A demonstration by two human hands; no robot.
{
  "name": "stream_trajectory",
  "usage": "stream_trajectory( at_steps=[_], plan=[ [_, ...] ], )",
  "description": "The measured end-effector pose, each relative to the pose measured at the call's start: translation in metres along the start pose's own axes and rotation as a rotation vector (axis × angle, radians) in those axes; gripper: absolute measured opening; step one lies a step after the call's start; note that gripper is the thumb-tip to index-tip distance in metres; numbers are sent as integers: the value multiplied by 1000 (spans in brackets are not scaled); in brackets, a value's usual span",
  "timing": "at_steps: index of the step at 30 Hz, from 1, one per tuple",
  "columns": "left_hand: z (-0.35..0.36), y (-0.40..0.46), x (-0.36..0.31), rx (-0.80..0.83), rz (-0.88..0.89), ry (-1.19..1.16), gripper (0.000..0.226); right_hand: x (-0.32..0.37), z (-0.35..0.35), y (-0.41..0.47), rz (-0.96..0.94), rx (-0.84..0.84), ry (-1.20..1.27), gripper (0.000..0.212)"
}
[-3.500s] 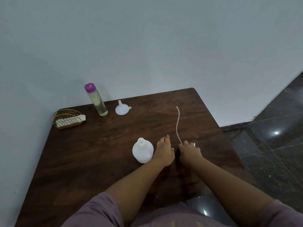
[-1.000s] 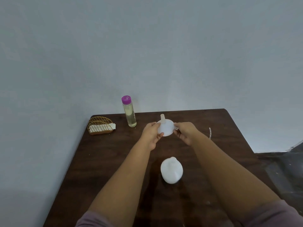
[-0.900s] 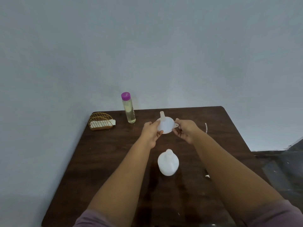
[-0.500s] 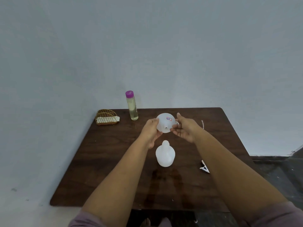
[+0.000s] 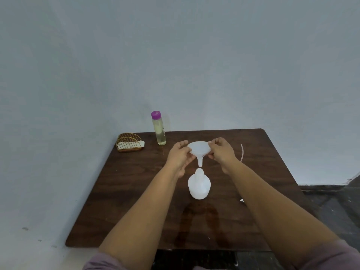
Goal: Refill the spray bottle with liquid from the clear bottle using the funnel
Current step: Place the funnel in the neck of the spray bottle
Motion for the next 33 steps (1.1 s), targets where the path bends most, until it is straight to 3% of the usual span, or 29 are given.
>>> stream_trajectory(
  at_steps=[3, 8, 13, 33],
  plan=[
    [-2, -4, 6, -10, -17, 6, 43, -3, -4, 0, -51, -27, -42, 18],
    [-6, -7, 18, -39, -28, 34, 28, -23, -2, -3, 114, 60, 56, 15],
    [-10, -10, 32, -66, -32, 79, 18, -33, 3, -15, 200, 124, 79, 27],
    [-8, -5, 50, -44, -86, 201, 22, -51, 13, -14, 210, 110, 17, 32]
  ],
)
Point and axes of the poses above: each hand's wrist, its own y-axis towards the middle knuckle, its own z-axis out of the palm, x = y × z, the point moved 6 cm from there along y, towards the middle knuckle, and after that the axes turned 3 degrees about -z, right-handed, at the moved point
